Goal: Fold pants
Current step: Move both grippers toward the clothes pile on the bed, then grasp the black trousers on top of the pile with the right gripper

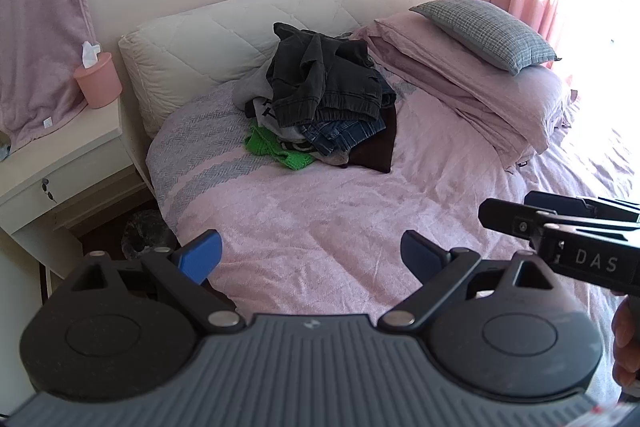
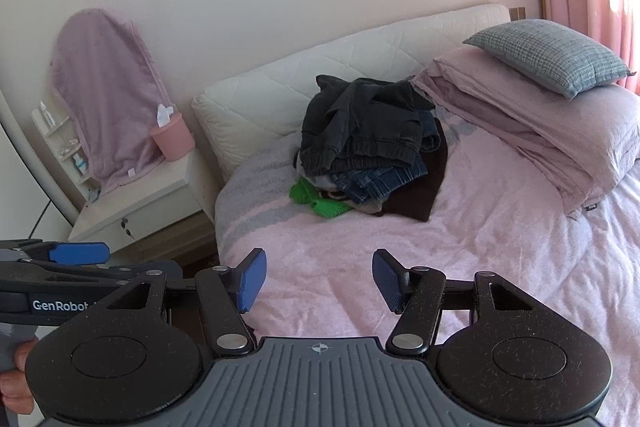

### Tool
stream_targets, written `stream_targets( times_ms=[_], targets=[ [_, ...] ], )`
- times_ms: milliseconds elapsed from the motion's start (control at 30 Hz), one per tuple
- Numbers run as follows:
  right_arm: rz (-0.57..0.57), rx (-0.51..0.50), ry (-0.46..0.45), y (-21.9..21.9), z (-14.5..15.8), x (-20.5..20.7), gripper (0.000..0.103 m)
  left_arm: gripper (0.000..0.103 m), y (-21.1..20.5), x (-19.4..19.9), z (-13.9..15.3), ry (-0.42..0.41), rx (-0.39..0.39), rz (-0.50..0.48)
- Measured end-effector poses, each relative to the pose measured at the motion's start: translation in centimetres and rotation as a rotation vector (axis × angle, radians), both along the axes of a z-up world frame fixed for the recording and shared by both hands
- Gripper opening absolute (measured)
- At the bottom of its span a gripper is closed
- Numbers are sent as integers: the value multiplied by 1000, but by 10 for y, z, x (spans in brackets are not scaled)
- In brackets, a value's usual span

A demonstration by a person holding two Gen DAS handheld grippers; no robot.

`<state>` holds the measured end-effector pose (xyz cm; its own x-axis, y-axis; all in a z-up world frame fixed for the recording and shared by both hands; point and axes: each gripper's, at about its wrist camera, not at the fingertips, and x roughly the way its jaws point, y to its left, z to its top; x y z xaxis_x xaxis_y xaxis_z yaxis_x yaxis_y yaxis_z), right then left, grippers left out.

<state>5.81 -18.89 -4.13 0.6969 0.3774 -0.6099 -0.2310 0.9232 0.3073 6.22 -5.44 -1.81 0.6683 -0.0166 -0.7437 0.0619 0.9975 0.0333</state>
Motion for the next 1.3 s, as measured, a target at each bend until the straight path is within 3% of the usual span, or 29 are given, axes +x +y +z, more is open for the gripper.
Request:
stream_targets(
  times_ms=[267,500,733,967,1300],
  targets=[
    [-33,-6,0,6,-2,15,56,94,10,30,-8,7,-8,-51],
    [-97,8,7,21,-14,53,56,94,39,90,-28,42,-8,-113],
    [-151,20,83,63,-37,129,56,94,83,187,-52,115,2,-179],
    [-217,6,156,110,-60,214,56,94,124,291,-60,131,32,-245],
    [-344,-14,191,131,-95,320,56,94,127,420,-82,161,54,-361]
  ],
)
